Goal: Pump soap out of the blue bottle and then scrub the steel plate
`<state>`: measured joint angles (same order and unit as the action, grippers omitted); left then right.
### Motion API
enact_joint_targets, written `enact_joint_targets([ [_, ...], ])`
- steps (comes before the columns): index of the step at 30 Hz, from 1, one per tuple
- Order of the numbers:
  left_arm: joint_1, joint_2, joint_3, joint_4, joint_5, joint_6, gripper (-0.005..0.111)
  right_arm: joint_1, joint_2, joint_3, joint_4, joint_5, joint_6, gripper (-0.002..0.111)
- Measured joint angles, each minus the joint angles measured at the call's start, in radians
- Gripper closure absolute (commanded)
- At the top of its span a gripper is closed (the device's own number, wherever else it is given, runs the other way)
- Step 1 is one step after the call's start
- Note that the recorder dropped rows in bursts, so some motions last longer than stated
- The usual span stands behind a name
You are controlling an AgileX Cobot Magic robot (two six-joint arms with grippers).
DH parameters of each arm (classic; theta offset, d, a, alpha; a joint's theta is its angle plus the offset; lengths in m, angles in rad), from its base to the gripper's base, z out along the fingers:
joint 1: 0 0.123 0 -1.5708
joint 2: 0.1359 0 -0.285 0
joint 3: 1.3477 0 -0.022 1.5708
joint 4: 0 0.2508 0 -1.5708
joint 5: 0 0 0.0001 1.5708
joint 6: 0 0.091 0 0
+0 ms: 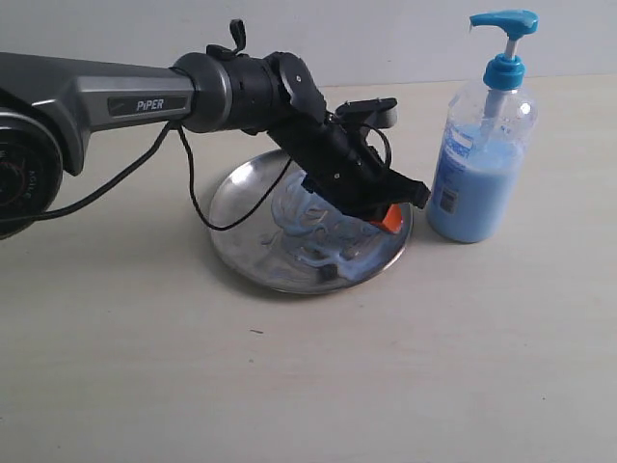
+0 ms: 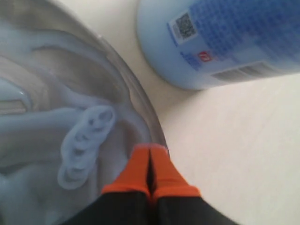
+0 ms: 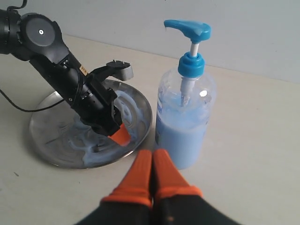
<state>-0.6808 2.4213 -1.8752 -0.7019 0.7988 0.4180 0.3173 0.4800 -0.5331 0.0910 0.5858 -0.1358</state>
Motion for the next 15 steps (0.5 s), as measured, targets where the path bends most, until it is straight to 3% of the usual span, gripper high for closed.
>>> enact_joint_targets([
  [11,-0.007,0.002,0.000,-0.004,-0.138,0.001,0.107,0.000,0.000,0.000,0.000,0.004,0.000,0.108],
  [15,-0.007,0.016,-0.018,0.058,-0.151,0.003,0.107,0.000,0.000,0.000,0.000,0.004,0.000,0.108],
])
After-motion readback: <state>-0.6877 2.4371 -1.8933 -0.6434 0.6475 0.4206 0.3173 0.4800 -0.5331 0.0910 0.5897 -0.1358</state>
